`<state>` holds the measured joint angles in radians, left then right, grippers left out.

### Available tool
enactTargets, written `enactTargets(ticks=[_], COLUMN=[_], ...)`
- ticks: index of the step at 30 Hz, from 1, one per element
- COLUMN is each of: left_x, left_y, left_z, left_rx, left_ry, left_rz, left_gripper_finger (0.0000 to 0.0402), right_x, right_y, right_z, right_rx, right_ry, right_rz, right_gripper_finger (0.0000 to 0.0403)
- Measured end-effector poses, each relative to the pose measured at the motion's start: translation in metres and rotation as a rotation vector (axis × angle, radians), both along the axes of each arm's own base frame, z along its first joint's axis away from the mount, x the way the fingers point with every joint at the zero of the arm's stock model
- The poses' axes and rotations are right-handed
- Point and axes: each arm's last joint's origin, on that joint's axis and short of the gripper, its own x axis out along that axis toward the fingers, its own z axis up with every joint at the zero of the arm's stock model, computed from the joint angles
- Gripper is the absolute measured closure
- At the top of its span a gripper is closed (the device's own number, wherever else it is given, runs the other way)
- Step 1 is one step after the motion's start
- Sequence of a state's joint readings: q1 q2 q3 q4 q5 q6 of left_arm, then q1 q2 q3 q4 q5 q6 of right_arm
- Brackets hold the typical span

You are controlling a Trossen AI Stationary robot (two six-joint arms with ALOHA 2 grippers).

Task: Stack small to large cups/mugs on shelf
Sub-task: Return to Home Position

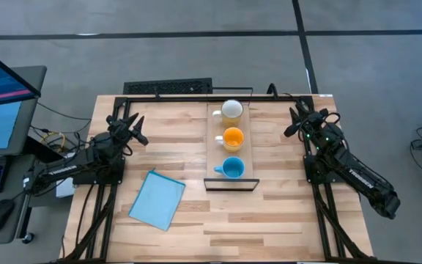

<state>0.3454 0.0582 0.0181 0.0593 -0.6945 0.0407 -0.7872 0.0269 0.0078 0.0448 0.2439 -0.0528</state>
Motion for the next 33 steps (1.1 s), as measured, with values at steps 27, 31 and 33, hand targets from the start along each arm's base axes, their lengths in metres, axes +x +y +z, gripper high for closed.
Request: enactTargets(ticks=[27, 31, 33], left_x=[0.0012, 0.0012, 0.0012], left_y=[-0.0021, -0.0021, -0.0021], left_z=[0.0, 0.0, 0.0], left_rx=[0.0, 0.001, 0.0], left_ry=[0.0, 0.002, 0.0], left_rz=[-0.024, -0.024, -0.024], left_gripper_finger=[0.0281, 0.0281, 0.0281], right_x=[0.0, 0.0, 0.0], right_y=[0.0, 0.0, 0.0], right_z=[0.0, 0.0001, 0.0001], right_rx=[0.0, 0.0, 0.0], right_ry=[0.0, 0.0, 0.0], right_rz=[0.0, 0.0, 0.0], right_gripper_finger=[0.0246, 0.0246, 0.0246])
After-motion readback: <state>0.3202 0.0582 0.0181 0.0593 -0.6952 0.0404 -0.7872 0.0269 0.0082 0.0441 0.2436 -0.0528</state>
